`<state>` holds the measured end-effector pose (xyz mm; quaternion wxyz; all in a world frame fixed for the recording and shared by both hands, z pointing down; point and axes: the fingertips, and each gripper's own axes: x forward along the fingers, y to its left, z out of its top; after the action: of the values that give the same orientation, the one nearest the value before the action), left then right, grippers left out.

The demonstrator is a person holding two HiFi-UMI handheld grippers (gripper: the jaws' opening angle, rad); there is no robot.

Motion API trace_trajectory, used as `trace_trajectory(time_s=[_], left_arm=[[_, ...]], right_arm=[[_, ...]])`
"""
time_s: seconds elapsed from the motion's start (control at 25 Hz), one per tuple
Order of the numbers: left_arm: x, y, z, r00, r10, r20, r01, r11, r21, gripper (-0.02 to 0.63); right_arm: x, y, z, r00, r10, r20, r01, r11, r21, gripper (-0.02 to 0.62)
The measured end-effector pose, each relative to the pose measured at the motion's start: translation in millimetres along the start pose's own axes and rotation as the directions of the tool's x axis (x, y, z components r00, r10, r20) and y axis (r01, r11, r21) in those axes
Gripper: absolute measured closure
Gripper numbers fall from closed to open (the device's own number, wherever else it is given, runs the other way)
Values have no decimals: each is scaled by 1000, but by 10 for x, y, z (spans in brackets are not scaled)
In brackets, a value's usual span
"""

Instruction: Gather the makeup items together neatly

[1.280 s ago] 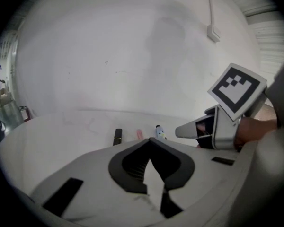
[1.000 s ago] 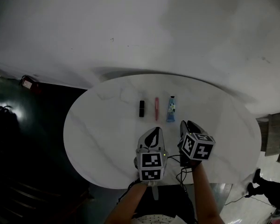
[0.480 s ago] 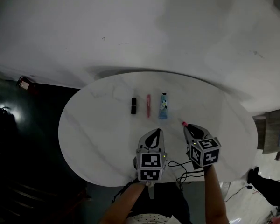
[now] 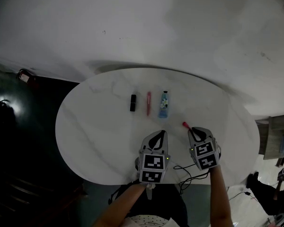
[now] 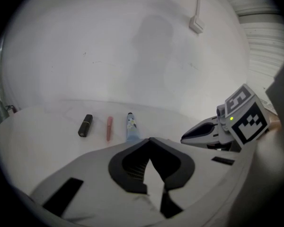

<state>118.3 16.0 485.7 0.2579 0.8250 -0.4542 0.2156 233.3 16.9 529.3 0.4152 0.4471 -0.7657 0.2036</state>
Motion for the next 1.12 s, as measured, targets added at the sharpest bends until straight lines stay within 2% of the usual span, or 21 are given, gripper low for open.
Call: trace_trajectory(time_s=[0.2,0.4,0.8,1.12], left_arm=[[18,-19,-31,1000,-1,-7,1,1000,3,568],[21,25,-24,1000,14,-5,-14,1000,-11,568],[26,113,-48,999,34,-11,-34,999,-26,568],[56,130,-62,999,36,-18,-37,999,-29,568]], right_arm=[[82,-25,-48,999,21,-30,-24,997,-70,528],[163,22,-117,995,63,-84,-73,989,-129,495],[241,-2,-171,989,62,-131,-82,985,-151,497],[251,13,-190,987,103,-125,-116,987,-110,518]])
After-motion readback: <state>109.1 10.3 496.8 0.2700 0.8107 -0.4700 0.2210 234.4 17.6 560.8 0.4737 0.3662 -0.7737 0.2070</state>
